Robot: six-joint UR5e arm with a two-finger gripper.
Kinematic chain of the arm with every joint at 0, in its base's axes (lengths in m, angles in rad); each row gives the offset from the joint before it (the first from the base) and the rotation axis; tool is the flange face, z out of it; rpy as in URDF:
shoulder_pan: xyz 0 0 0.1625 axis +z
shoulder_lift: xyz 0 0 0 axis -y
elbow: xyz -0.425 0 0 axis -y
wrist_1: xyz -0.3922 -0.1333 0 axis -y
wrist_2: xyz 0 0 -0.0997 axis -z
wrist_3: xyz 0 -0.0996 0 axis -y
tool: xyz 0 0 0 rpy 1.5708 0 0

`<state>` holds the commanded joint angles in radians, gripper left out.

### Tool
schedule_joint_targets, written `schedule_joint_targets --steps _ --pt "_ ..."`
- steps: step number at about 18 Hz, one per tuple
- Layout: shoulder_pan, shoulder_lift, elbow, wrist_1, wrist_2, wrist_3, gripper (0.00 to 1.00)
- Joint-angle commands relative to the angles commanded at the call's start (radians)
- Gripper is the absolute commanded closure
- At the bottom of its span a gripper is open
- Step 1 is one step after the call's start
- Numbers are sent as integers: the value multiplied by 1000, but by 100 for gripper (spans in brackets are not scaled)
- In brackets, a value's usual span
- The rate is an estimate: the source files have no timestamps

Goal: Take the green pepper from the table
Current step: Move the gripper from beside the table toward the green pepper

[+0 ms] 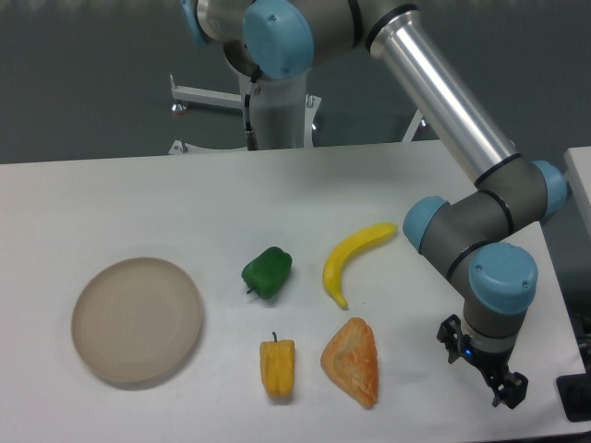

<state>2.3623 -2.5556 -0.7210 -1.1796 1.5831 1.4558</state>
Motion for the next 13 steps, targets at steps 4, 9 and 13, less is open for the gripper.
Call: schedule_joint_targets --steps 4,9,13 --pt "-3 8 -11 0 0 -8 0" --pt "-28 29 -35 -2 2 -35 0" --pt "-28 78 -101 -2 -2 -75 0"
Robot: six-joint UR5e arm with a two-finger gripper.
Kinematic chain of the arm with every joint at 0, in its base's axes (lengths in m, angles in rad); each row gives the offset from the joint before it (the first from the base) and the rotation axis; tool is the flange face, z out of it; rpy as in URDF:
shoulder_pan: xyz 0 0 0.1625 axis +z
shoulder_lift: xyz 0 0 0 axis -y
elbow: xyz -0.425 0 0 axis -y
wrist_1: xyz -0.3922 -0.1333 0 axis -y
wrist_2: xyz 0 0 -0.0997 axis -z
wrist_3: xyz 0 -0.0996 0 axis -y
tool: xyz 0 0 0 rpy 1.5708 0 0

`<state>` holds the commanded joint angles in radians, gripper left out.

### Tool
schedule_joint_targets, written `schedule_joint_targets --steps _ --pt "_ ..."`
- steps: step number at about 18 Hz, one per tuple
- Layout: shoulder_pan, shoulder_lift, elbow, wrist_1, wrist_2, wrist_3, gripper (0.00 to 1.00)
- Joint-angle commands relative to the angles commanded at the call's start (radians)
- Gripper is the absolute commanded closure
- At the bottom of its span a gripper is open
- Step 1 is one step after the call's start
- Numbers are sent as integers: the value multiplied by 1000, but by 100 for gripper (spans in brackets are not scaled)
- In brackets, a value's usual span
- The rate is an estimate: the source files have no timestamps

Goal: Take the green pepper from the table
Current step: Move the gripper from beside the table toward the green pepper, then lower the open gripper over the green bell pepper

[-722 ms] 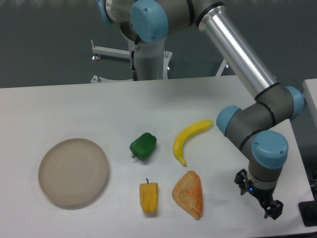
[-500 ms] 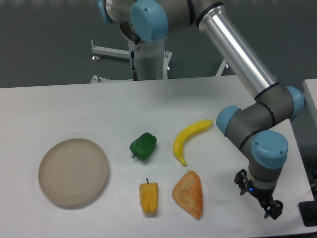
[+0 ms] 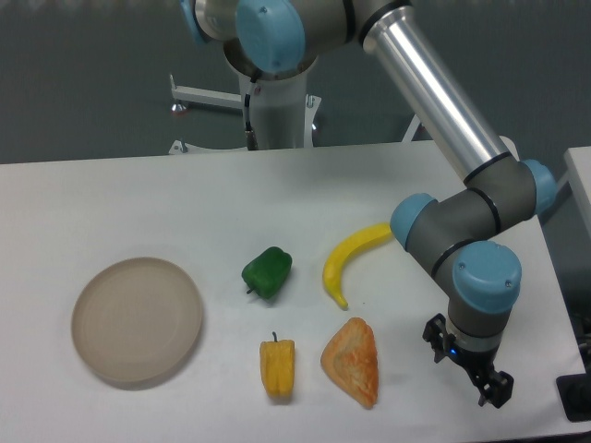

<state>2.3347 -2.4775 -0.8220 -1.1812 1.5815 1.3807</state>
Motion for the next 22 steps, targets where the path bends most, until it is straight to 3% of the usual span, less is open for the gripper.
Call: schedule_joint_targets --steps 5,16,22 --pt "5 127 -152 -5 -57 -64 0" --pt "-2 465 -598 0 -153 -303 0" --pt "-41 535 -738 17 -256 -428 0"
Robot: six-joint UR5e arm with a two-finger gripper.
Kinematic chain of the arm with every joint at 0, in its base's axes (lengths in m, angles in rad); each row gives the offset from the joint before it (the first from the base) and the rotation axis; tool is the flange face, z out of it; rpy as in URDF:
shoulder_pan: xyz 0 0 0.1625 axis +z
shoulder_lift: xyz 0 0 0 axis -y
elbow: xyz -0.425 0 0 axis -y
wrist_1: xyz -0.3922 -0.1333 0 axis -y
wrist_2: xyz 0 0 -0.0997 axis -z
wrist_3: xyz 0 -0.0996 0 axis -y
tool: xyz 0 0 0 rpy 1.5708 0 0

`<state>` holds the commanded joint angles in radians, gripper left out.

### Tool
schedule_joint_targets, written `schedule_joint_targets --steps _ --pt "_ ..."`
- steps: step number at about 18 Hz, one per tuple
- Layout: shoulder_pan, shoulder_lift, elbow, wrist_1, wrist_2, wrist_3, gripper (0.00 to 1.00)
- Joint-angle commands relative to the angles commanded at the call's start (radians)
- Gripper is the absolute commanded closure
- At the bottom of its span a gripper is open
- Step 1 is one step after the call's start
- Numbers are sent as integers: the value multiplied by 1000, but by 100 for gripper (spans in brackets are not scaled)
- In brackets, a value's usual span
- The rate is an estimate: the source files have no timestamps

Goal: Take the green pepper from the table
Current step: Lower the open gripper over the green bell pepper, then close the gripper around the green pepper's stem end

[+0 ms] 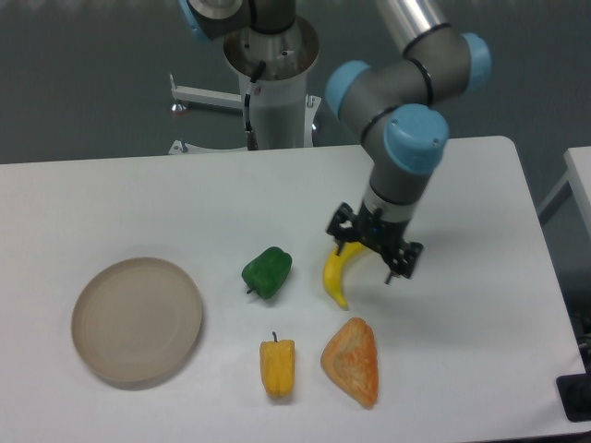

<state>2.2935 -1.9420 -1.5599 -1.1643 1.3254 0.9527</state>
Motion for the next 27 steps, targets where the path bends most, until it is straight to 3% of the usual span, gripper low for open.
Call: schedule_joint_targets --steps 6,17,25,26,27 --pt "-71 0 -115 132 -3 -19 0" --pt "-117 -3 -160 146 -3 -25 0" --pt "-140 -15 -190 224 1 -45 0" --pt "-140 -17 -189 224 4 -43 3" --pt "-138 -18 -187 224 5 -43 14"
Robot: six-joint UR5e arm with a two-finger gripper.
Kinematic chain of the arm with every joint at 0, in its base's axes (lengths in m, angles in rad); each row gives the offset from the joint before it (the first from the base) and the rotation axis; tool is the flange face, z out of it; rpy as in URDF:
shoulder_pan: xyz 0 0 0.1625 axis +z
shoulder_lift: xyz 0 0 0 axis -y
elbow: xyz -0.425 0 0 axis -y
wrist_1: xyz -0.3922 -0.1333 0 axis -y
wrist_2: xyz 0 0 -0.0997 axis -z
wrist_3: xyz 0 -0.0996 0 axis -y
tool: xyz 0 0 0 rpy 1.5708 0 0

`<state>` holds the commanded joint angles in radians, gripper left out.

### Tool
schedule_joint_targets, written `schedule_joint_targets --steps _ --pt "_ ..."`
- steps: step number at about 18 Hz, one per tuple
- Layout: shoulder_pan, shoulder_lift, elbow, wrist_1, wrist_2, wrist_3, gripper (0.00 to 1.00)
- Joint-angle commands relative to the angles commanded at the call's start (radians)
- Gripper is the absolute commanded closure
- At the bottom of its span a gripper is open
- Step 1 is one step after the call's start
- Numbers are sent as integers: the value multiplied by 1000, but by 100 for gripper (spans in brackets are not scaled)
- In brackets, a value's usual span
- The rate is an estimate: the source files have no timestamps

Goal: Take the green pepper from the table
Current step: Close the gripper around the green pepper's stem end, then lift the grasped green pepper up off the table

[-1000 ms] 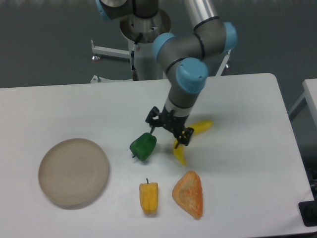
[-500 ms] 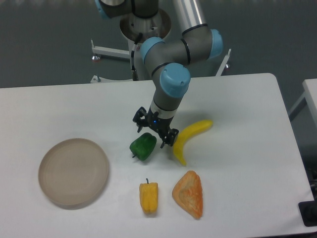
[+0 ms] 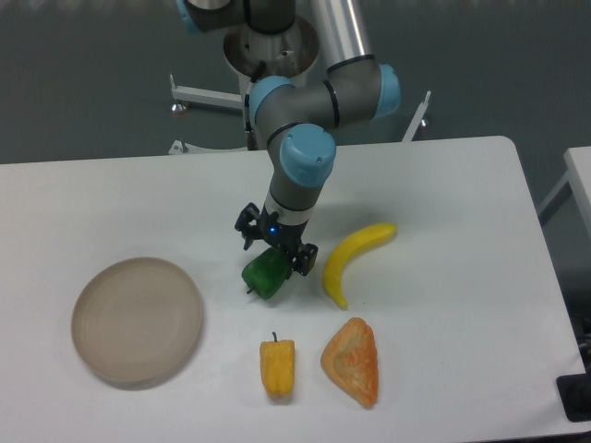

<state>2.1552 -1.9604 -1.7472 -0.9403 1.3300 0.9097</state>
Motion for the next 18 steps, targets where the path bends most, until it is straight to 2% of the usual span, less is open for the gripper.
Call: schedule_joint_targets --steps 1,3,4,6,11,16,18 --pt "0 0 2 0 0 3 31" --pt "0 2 8 -2 0 9 53" --pt "0 2 9 -2 0 11 60" --pt "3 3 12 -2 0 11 68" --pt "21 14 58 -3 2 23 68" --pt "58 5 205 -24 57 73 68" --pt "81 -11 254 -54 71 116 68"
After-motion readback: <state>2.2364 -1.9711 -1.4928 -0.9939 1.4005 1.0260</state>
